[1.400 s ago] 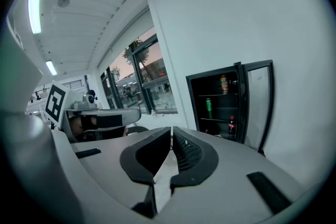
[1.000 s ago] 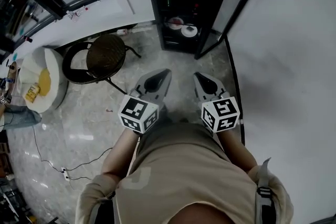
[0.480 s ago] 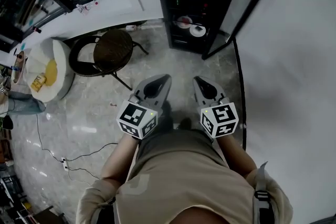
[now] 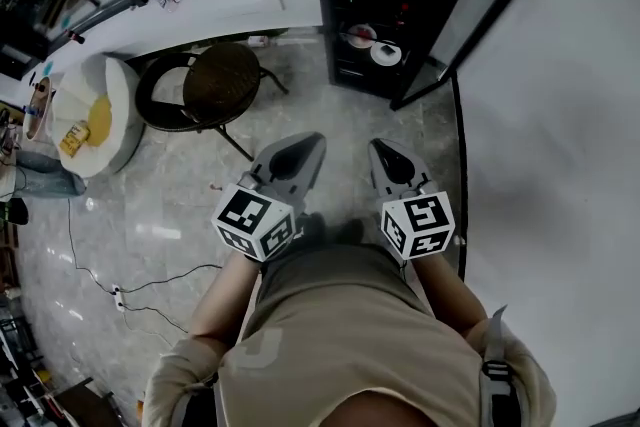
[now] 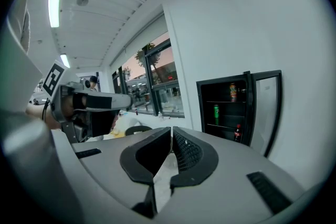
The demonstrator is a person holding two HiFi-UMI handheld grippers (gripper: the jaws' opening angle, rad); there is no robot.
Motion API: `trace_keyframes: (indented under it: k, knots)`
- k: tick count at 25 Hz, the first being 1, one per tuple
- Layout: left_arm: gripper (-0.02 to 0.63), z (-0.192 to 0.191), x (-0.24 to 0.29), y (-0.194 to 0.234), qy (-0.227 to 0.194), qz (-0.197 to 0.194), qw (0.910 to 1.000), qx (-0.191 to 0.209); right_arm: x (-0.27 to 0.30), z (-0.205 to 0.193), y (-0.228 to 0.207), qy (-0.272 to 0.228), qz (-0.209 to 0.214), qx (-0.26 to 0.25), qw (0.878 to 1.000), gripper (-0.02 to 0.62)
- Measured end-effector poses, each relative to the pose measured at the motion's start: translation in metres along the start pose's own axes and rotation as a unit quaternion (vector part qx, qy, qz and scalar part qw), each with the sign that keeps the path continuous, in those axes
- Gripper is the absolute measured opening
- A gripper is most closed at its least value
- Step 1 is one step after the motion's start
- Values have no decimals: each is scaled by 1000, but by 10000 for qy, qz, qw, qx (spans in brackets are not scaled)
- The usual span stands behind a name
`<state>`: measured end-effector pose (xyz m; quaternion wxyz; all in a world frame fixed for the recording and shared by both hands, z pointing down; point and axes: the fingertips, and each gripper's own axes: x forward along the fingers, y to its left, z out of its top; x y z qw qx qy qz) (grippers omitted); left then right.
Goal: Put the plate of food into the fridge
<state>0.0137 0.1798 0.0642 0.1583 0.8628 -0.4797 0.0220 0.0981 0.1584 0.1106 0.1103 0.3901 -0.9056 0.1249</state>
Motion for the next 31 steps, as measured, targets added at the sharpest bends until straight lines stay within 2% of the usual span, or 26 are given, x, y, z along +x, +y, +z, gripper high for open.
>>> trace_keyframes:
  k: [10,23,31]
  knots:
    - [17,3,8,6,25,-235,9996,141,9,8,8,48,-106,-277,9995,23]
    - [17,9,-11,49,-109,-281,9994,-183,36,19,53,213,62,-737,9970,22]
    - [17,8,-28,77,-153,-252,9993,-236,56,17,75,310,129,-797,9963,21]
